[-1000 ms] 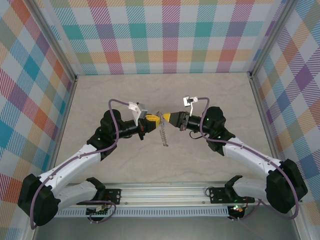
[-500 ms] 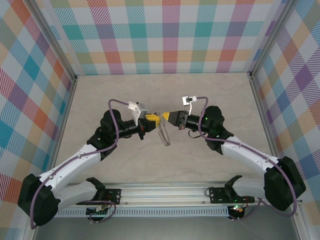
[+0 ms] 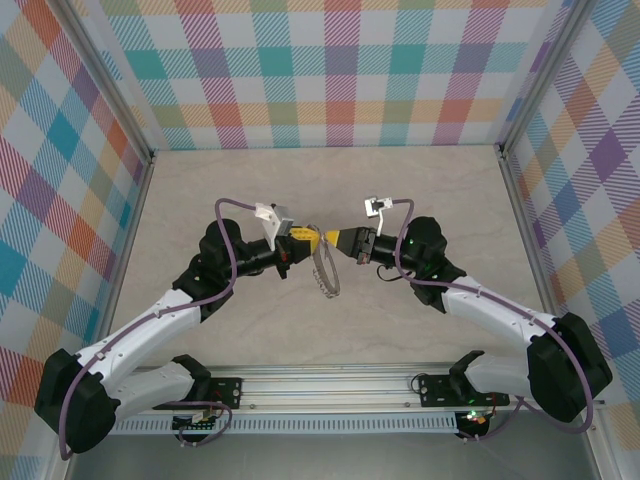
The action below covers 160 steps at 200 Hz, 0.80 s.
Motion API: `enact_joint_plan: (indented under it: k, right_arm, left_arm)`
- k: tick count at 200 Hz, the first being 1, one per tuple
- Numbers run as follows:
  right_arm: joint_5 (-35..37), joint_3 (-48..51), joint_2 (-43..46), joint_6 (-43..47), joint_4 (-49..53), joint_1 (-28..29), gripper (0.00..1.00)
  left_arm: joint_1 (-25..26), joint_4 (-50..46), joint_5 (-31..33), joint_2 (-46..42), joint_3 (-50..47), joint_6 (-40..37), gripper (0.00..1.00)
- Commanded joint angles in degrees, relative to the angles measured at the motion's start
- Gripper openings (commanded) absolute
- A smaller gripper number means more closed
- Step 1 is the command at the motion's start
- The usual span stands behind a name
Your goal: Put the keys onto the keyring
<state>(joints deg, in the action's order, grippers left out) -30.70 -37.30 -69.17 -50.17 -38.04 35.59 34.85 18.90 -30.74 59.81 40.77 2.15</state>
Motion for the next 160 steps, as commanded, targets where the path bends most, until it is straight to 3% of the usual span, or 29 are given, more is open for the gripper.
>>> enact_joint_plan:
  k: [1, 147, 160]
  right_arm:
    - [0.63, 0.91, 0.53, 0.34, -0.98, -0.28, 0.0]
    - [-7.9, 1.08, -0.35, -3.63, -3.13, -0.25, 0.0]
    - [-7.11, 1.28, 1.08, -3.16, -1.52, -0.56, 0.16]
  left_arm:
    - [0.92, 5.36, -1.21, -1.86, 1.86, 0.63, 0.0]
    - [1.01, 11.77, 0.95, 0.9, 1.19, 3.34, 0.0]
    - [1.01, 12.31, 0.79, 1.46, 1.19, 3.47, 0.0]
